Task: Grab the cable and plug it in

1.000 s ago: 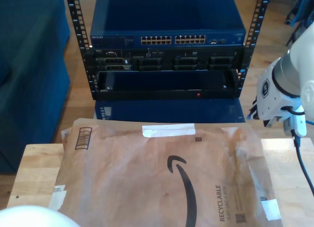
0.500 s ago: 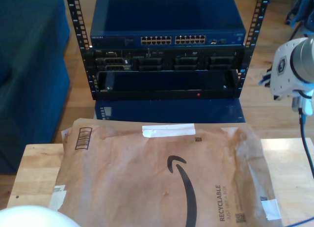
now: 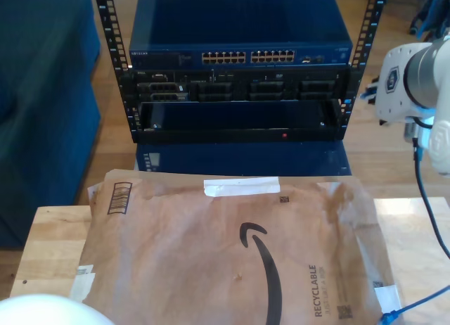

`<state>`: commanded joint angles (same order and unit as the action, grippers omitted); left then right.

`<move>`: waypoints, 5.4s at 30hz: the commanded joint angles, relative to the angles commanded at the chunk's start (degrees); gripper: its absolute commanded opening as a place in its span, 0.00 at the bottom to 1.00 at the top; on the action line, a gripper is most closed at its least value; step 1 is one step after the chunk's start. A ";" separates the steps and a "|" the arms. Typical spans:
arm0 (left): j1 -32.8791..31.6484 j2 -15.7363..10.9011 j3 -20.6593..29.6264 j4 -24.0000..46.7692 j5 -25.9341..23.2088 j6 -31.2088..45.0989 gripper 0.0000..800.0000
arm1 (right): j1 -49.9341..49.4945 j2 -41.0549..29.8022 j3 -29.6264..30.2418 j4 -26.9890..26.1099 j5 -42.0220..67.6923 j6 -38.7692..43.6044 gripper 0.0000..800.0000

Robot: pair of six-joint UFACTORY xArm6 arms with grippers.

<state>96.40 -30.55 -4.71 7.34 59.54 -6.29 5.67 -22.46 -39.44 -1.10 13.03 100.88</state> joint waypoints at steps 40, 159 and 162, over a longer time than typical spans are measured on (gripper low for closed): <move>0.00 0.00 0.00 0.00 0.00 0.00 1.00 | 0.79 19.69 10.02 -3.25 -70.59 -1.32 0.00; 0.00 0.00 0.00 0.00 0.00 0.00 1.00 | 19.25 64.26 -28.92 34.37 -86.42 -24.53 0.00; 0.00 -0.09 0.00 0.00 0.00 0.00 1.00 | 19.25 64.35 -29.10 34.37 -86.42 -24.53 0.00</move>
<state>96.40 -30.64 -4.71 7.34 59.54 -6.29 24.92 41.89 -68.54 33.27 -73.38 76.35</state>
